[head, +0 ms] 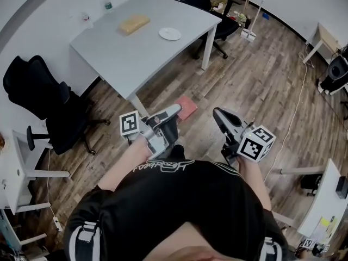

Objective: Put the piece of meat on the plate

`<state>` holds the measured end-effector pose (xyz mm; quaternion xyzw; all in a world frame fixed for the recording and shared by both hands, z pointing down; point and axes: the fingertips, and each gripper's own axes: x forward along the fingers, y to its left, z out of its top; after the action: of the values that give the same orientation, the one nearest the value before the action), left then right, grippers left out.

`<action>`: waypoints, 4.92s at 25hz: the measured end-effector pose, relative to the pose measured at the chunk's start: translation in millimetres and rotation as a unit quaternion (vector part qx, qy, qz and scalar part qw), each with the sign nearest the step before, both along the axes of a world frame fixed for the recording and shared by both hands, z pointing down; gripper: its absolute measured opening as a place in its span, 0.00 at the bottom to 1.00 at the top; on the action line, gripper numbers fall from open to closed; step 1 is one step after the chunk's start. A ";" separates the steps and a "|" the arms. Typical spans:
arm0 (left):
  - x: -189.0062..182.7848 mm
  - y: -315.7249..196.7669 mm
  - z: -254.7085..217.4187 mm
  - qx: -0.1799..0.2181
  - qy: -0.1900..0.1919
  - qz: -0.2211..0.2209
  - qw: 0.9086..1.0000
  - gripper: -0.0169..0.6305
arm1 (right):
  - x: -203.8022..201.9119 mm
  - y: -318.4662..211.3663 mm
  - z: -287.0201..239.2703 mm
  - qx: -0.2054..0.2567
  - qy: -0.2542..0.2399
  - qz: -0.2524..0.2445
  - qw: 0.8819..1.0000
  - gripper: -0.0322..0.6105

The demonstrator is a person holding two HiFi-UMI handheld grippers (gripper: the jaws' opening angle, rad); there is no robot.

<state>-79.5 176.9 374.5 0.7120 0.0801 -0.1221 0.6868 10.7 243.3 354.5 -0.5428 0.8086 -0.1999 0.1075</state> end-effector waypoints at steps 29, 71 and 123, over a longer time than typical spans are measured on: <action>85.3 -275.2 1.8 -0.024 -0.012 0.002 1.000 0.16 | 85.3 -276.1 13.6 -0.052 -0.017 0.007 0.999 0.06; 166.5 -475.6 12.1 -0.038 0.012 -0.114 0.993 0.16 | 173.2 -492.3 18.2 -0.062 0.048 -0.108 0.991 0.06; 217.0 -604.6 149.6 -0.092 -0.162 -0.260 0.947 0.16 | 240.7 -651.6 130.5 -0.137 0.051 -0.228 0.963 0.06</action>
<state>137.5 -427.6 524.1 0.6518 -0.2322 -0.1861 0.6976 251.4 -408.4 485.0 -0.3631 0.8802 -0.3002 -0.0574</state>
